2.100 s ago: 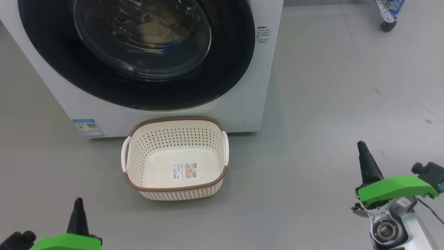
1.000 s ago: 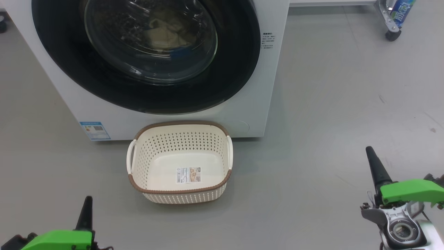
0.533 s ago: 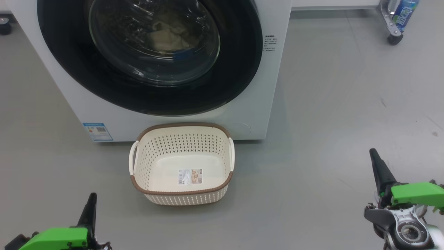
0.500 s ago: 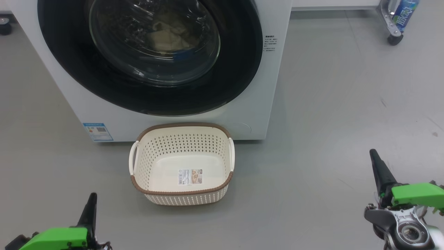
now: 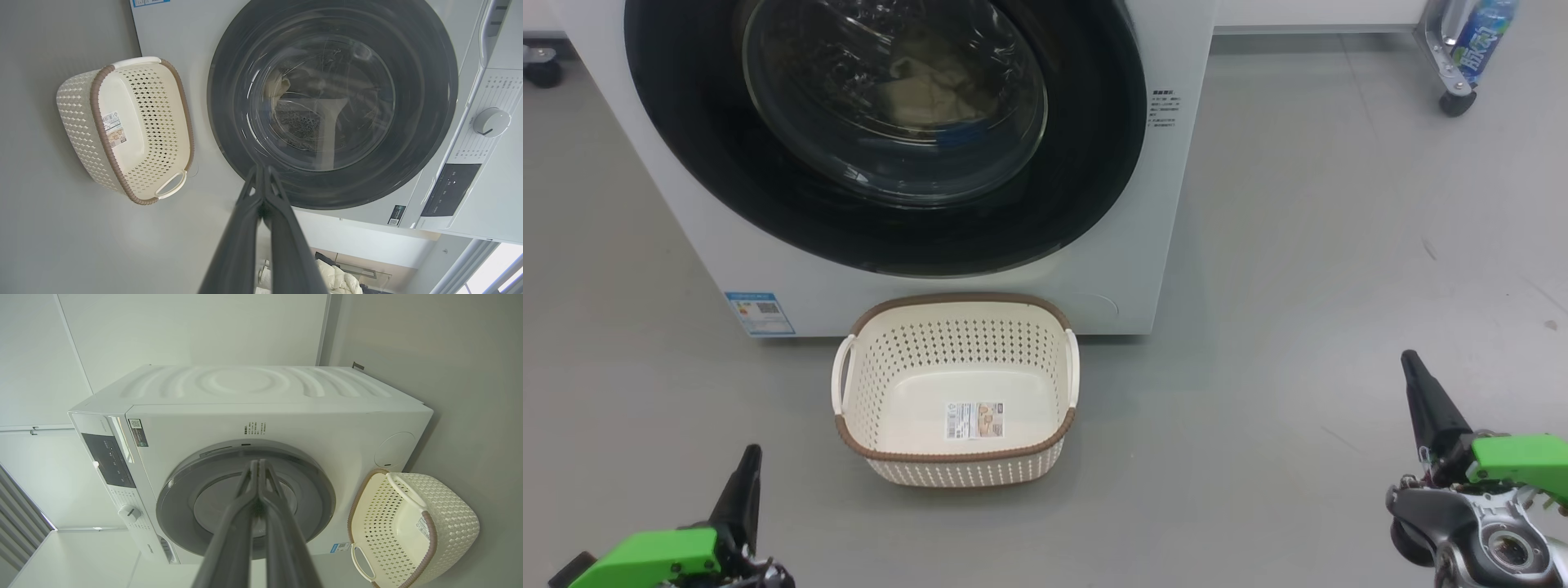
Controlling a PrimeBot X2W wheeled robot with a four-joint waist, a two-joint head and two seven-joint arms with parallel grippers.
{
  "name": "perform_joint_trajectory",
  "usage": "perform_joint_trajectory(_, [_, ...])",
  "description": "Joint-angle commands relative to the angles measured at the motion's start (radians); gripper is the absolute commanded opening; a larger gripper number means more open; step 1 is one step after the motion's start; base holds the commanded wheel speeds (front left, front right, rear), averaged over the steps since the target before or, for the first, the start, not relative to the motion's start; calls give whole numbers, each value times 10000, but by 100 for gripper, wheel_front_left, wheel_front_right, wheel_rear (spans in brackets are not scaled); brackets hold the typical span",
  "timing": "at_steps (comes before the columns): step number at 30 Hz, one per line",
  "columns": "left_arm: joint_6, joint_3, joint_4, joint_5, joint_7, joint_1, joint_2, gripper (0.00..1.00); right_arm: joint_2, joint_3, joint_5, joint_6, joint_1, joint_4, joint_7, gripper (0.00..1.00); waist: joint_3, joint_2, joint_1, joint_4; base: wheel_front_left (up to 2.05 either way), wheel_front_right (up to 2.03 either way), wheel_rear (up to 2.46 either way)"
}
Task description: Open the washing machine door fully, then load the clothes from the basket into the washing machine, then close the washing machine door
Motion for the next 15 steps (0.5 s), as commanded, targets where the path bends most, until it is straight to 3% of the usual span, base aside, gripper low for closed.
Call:
perform_joint_trajectory(1, [-73, 289, -268, -220, 92, -507, 78, 0, -75, 109, 256, -28, -199, -392, 110, 0, -7, 0, 0, 6, 0, 0, 0])
perform_joint_trajectory(15, [-75, 288, -266, -264, 102, -511, 78, 0, -45, 61, 263, -29, -200, -391, 154, 0, -10, 0, 0, 9, 0, 0, 0])
